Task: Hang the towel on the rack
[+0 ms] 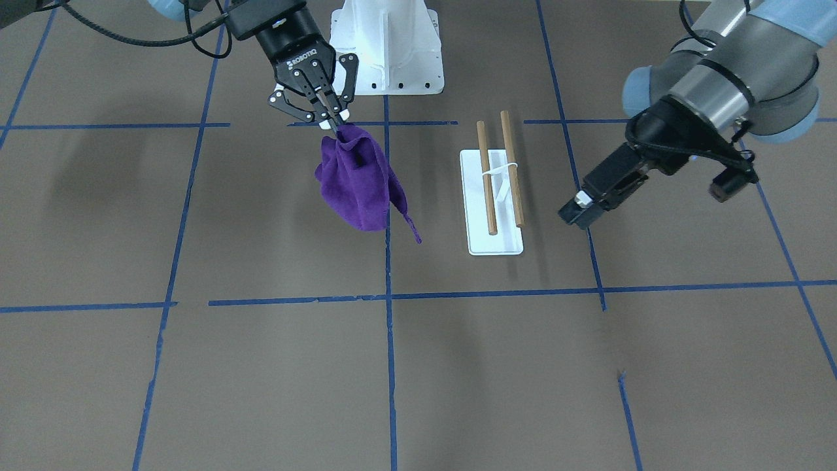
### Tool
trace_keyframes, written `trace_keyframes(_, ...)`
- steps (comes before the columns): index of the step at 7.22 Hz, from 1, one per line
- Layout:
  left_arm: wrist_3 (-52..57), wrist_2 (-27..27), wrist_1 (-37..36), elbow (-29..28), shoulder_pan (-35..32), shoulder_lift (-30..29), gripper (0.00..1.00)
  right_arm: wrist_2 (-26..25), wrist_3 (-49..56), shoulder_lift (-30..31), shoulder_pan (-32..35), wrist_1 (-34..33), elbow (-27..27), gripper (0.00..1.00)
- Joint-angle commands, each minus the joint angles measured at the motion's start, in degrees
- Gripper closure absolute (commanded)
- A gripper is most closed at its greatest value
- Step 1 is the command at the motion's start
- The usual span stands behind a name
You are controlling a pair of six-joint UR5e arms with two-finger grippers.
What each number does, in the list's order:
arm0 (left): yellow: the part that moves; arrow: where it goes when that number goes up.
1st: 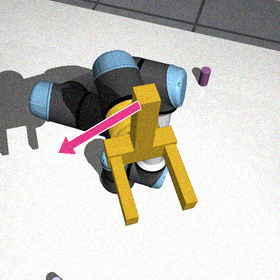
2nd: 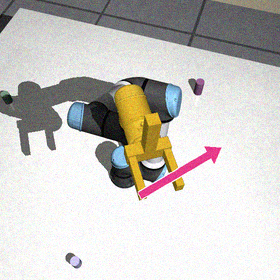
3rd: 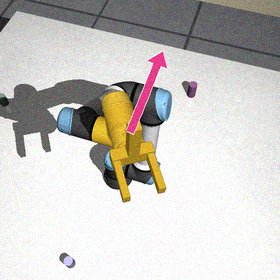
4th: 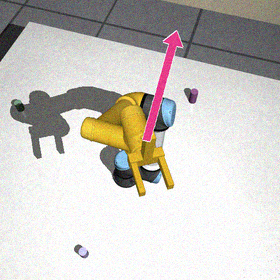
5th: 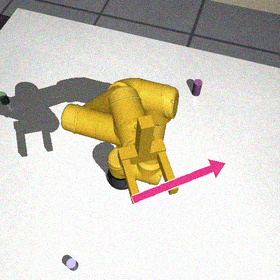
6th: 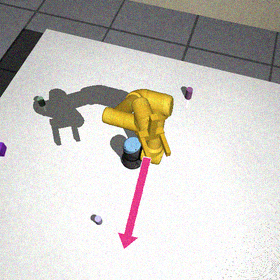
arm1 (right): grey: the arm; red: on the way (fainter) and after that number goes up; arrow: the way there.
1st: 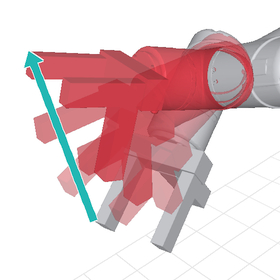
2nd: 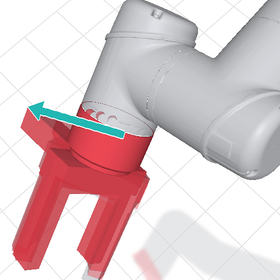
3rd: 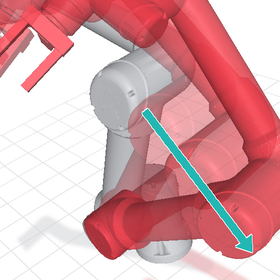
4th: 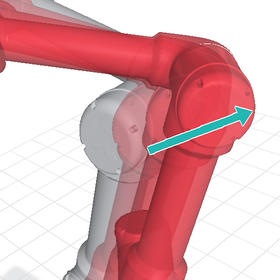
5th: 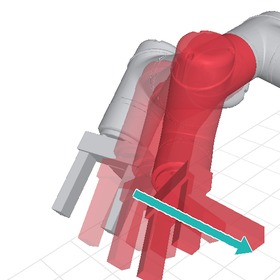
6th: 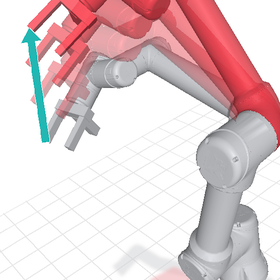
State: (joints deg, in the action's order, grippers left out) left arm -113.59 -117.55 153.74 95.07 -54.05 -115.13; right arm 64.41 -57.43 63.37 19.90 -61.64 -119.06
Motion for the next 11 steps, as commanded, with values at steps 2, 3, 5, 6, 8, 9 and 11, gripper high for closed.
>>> trace_keyframes(2,-2.2,0.5,-3.6,-0.1,4.6,-4.9,0.02,-5.7,3.6,-0.6,-5.0,-0.1,0.1,1.00)
trace_keyframes(3,-2.2,0.6,-4.5,-0.4,5.8,-6.6,0.02,-5.7,5.9,-1.5,-5.0,-0.2,0.1,1.00)
trace_keyframes(5,-2.1,0.7,-6.9,-0.6,7.2,-8.5,0.02,-5.7,6.1,-1.8,-5.0,-0.2,0.2,1.00)
trace_keyframes(6,-1.6,0.7,-6.9,-0.7,7.8,-8.5,0.02,-5.7,6.1,-2.4,-4.9,-0.2,0.4,1.00)
trace_keyframes(8,-1.6,0.7,-6.9,-0.6,9.1,-9.0,0.02,-5.7,6.1,-2.5,-4.4,-0.2,0.5,1.00)
trace_keyframes(9,-1.6,0.7,-7.0,-0.6,9.7,-9.1,0.02,-5.7,6.1,-2.5,-4.4,-0.2,0.5,1.00)
trace_keyframes(11,-1.6,0.7,-7.0,-0.6,10.5,-9.1,0.03,-5.7,6.1,-2.5,-4.3,-0.2,0.5,1.00)
